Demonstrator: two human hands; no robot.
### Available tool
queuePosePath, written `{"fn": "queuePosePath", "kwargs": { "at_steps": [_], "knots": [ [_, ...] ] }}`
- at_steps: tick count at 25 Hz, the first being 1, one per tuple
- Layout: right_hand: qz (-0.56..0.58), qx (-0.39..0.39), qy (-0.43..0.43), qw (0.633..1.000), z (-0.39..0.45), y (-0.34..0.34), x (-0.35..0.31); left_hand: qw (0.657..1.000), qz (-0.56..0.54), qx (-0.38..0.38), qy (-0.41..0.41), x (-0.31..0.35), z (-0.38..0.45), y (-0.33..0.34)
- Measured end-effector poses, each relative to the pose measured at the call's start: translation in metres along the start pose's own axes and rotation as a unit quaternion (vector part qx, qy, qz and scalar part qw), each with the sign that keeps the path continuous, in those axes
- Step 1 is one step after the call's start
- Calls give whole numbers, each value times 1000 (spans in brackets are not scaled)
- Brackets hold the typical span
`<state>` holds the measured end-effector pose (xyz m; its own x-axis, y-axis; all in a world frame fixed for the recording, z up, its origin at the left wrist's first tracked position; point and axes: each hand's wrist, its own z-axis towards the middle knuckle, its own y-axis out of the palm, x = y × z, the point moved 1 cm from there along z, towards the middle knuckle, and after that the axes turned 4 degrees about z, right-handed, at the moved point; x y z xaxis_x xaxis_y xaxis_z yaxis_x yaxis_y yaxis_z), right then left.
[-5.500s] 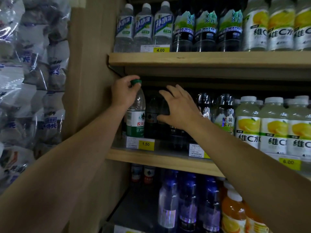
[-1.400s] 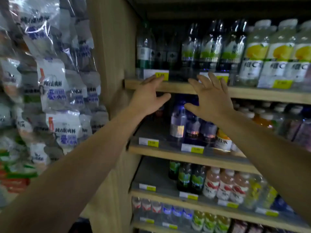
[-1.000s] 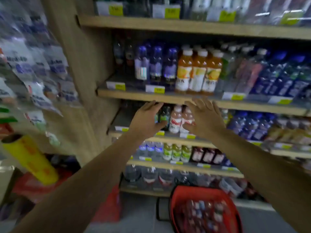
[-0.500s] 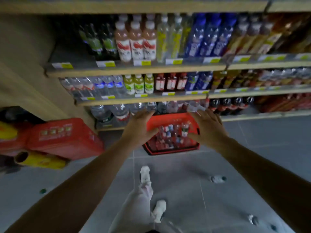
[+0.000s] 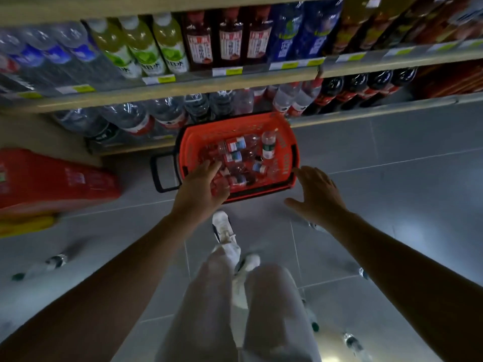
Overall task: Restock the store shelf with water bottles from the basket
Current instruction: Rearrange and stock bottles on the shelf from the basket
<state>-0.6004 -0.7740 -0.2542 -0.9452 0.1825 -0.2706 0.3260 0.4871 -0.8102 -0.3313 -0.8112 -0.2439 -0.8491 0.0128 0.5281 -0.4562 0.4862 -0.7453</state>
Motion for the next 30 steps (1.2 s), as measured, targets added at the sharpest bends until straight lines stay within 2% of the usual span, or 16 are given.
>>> {"fn": "queuePosePath", "kwargs": {
  "at_steps": [10,16,24,26,30],
  "knots": [
    [81,-83,-25,993,168,121,49,996,-18,-34,-81,-78,118,125],
    [70,-135,-45,987,258,206,80,991,0,-46,-127,-147,188,216],
    [-5,-109,-101,989,341,282,106,994,6,-66,-86,-206,267,303],
    [-37,-121,-84,988,350,296,112,993,24,-69,-94,-212,277,319],
    [-77,-180,-39,980,363,319,123,991,115,-36,-52,-211,291,339]
  ]
}}
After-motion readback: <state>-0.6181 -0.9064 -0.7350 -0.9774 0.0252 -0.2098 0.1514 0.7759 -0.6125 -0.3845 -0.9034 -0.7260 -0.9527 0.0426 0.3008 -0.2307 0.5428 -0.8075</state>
